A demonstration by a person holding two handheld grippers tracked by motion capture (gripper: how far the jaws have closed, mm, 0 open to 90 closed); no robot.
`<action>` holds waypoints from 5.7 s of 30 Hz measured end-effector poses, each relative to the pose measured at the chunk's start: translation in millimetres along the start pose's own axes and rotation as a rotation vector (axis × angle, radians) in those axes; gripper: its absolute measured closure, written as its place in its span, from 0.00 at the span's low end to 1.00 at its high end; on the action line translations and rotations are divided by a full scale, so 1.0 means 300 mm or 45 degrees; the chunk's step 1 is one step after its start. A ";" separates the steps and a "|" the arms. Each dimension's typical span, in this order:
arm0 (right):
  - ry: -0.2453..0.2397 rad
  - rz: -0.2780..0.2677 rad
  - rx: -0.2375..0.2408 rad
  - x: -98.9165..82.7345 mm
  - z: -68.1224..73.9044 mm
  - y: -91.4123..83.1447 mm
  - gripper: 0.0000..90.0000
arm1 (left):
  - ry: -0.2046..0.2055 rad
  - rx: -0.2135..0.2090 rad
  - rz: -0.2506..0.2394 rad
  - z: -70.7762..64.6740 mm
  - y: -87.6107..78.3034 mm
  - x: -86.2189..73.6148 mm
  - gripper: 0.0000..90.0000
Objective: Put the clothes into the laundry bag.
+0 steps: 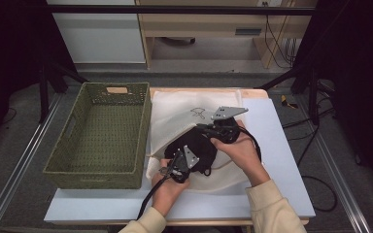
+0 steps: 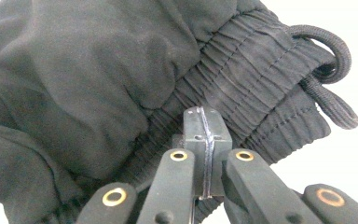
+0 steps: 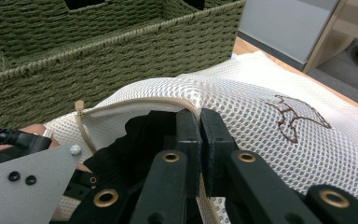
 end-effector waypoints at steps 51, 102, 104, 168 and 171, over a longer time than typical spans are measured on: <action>0.044 -0.032 -0.008 0.053 -0.074 -0.017 0.97 | 0.041 0.012 0.013 -0.002 0.009 0.016 1.00; 0.051 0.021 0.014 0.081 -0.088 -0.009 0.97 | 0.025 0.085 -0.004 0.019 0.091 0.066 1.00; 0.049 0.022 0.013 0.082 -0.089 -0.009 0.97 | 0.030 0.090 -0.005 0.021 0.094 0.068 1.00; 0.060 0.067 -0.005 0.084 -0.139 0.017 0.97 | 0.010 0.140 -0.019 0.055 0.186 0.120 1.00; 0.063 0.069 -0.004 0.085 -0.136 0.016 0.97 | 0.005 0.142 -0.021 0.054 0.192 0.122 1.00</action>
Point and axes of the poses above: each handheld gripper's, and its own axes: y roughly forward along the jaws, x roughly out of its top, z roughly to its left, the point moved 2 cm from there along y, roughly forward along the jaws, and after that the axes turned 7 degrees about x, right-handed, at the moved point
